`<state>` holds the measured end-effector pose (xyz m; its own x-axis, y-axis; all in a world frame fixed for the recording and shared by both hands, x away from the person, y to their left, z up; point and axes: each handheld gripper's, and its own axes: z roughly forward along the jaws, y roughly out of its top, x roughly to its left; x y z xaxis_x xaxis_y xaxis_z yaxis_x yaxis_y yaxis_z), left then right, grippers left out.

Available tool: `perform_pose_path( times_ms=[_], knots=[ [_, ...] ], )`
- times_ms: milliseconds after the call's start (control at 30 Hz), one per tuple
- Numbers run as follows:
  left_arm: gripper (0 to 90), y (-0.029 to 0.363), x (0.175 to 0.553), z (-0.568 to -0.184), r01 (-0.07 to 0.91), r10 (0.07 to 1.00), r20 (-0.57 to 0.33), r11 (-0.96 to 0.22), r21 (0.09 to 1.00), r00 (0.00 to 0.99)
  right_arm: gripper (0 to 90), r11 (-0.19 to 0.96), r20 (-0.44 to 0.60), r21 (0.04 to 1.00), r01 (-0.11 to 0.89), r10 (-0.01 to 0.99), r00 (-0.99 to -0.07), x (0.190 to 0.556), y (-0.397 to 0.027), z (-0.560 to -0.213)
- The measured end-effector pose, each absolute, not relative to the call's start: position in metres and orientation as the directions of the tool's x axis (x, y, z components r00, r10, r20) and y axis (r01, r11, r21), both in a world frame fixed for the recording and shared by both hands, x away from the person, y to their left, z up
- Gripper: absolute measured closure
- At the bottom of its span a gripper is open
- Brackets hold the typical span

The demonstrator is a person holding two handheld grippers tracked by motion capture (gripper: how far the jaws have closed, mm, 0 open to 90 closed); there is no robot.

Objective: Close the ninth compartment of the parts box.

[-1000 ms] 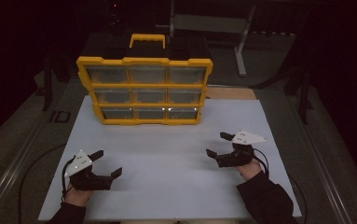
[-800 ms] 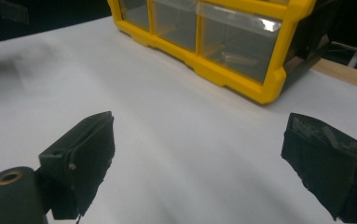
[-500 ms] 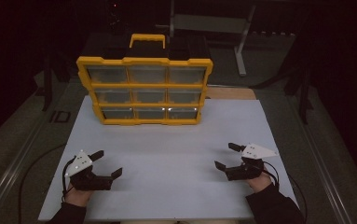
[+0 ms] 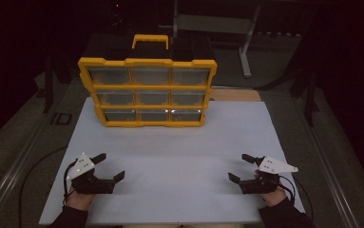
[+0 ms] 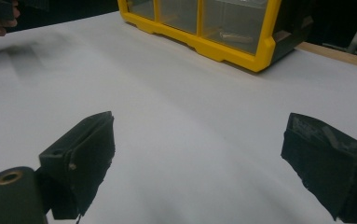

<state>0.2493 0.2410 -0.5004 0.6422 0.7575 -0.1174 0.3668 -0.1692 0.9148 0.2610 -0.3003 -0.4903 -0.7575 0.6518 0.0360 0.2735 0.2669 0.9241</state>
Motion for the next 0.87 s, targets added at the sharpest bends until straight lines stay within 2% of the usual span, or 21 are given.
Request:
perform_pose_path(
  times_ms=[400, 867],
  knots=[
    [0.0, 0.238, 0.249, -0.501, 0.367, 0.754, -0.113, -0.178, 0.913, 0.647, 9.5, 0.215, 0.02, 0.939, 0.267, 0.744, -0.668, 0.257, -0.31, -0.498],
    [0.0, 0.238, 0.25, -0.503, 0.37, 0.754, -0.114, -0.18, 0.911, 0.647, 9.5, 0.251, 0.006, 0.924, 0.289, 0.745, -0.667, 0.26, -0.305, -0.504]
  ],
)
